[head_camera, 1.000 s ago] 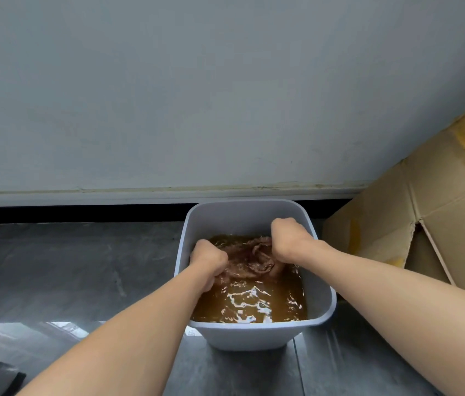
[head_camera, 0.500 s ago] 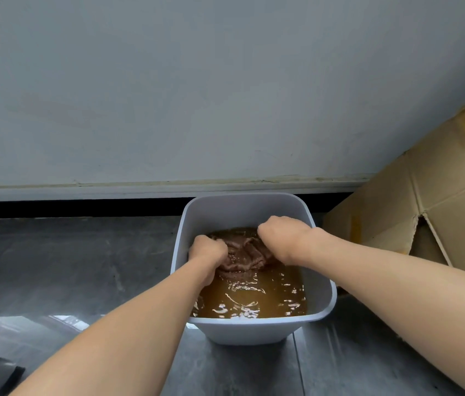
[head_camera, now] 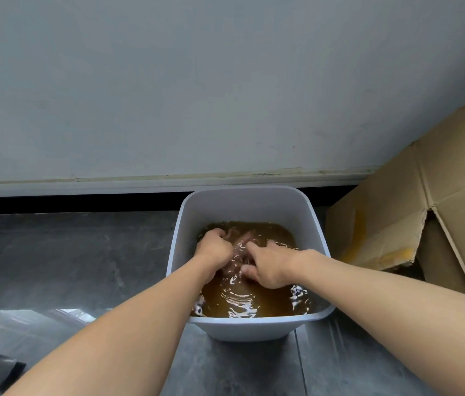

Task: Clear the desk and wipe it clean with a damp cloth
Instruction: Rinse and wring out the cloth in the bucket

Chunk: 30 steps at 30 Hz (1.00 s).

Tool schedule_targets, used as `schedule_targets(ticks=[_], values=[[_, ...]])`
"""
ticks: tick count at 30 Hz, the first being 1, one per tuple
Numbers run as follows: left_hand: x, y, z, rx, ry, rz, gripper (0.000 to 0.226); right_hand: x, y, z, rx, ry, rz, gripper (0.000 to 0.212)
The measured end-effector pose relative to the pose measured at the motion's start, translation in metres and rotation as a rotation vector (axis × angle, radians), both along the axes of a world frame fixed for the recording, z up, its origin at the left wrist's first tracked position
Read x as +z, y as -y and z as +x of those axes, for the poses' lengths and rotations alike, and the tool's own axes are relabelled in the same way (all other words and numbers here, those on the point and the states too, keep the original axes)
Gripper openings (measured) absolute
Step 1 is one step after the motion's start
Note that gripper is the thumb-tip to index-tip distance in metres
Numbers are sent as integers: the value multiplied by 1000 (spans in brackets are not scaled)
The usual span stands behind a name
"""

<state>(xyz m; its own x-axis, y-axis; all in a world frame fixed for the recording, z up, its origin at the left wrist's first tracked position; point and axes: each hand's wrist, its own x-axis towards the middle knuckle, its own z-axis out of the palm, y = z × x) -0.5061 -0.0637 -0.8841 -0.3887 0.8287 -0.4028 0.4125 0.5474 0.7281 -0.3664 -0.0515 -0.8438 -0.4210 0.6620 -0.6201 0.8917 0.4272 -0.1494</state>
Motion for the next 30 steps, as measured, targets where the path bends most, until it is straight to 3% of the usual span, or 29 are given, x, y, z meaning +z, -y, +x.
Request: schedule_targets(ticks=[2, 4, 6, 8, 14, 15, 17, 19, 25, 28, 30], values=[[0, -1, 1, -3, 23, -40, 32, -10, 0, -4, -37, -3, 40, 55], [-3, -4, 3, -59, 14, -81, 41, -17, 1, -6, -57, 61, 38, 58], [-9, -7, 2, -168, -118, -137, 47, -21, 2, -6, -83, 120, 20, 71], [-14, -7, 2, -249, -272, -213, 38, -28, 0, -6, -172, 116, 6, 73], [-20, -11, 2, -415, -311, -460, 37, -29, -8, -18, -475, -183, -200, 35], [-19, -13, 2, -411, -254, -486, 32, -30, -11, -20, -537, -257, -237, 28], [-17, -13, 4, -288, 55, -502, 16, -31, -12, -24, -751, -396, -321, 20], [-9, -12, 9, -170, 317, -532, 29, -39, -12, -27, -857, -477, -328, 20], [-7, -16, 0, 115, 400, -367, 50, -32, 0, -49, -1070, -719, -187, 39], [-1, -9, 3, 290, 601, -285, 42, -20, 8, -57, -988, -749, -38, 35], [5, -5, 6, 280, 704, -286, 45, -16, 8, -57, -926, -770, 69, 35]])
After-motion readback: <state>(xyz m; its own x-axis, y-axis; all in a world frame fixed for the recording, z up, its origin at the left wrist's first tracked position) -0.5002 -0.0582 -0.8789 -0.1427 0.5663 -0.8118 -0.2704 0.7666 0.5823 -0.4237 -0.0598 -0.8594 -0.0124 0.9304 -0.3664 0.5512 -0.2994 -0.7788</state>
